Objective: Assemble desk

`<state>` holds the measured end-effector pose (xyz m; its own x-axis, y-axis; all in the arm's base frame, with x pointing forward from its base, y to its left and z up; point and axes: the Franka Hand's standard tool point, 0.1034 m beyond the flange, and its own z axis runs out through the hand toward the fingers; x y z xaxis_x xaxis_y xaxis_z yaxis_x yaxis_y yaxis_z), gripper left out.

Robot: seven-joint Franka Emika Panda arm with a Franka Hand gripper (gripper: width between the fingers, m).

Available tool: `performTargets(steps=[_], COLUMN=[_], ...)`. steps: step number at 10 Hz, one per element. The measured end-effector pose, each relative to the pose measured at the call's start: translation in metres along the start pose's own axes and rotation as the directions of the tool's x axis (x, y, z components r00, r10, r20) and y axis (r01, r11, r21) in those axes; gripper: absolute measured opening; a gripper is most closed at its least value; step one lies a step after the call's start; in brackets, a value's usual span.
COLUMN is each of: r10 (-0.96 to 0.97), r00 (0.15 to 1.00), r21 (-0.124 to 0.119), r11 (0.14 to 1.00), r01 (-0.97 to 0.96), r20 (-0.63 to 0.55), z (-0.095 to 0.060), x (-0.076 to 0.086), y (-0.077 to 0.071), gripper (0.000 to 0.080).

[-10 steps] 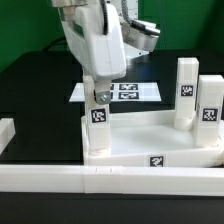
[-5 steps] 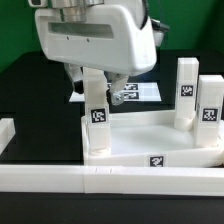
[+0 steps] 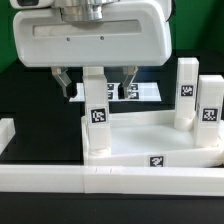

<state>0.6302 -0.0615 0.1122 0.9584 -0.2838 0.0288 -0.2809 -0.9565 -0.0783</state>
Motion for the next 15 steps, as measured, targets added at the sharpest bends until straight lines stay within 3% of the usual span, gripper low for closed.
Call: performTargets(steps=[3,6,8,10,13,15], r10=[-0.242,-0.281,-0.28,-0.264,-0.005,0.25], r00=[0.97,0.96,0.96,0.965,1.0,0.968], r21=[-0.022,-0.023,-0.023,-0.022,-0.016,-0.007], r11=[0.97,0.96,0.96,0.964,1.0,0.968], r01=[0.242,0.28,0.28,0.264,0.005,-0.25], r20=[0.002,0.002,0.002,0.002,-0.003,-0.008], z=[-0.0009,0.0,0.0001,0.0002,0.0005,0.0012], x=[0.0007,0.0005,0.0005,0.0005,0.0009,0.0008], y=[0.0011,0.0021,0.0022,0.0022,0.0025,0.0032], gripper=[0.0649,0.0637,0.0284,0.0288,0.0288,0.0289])
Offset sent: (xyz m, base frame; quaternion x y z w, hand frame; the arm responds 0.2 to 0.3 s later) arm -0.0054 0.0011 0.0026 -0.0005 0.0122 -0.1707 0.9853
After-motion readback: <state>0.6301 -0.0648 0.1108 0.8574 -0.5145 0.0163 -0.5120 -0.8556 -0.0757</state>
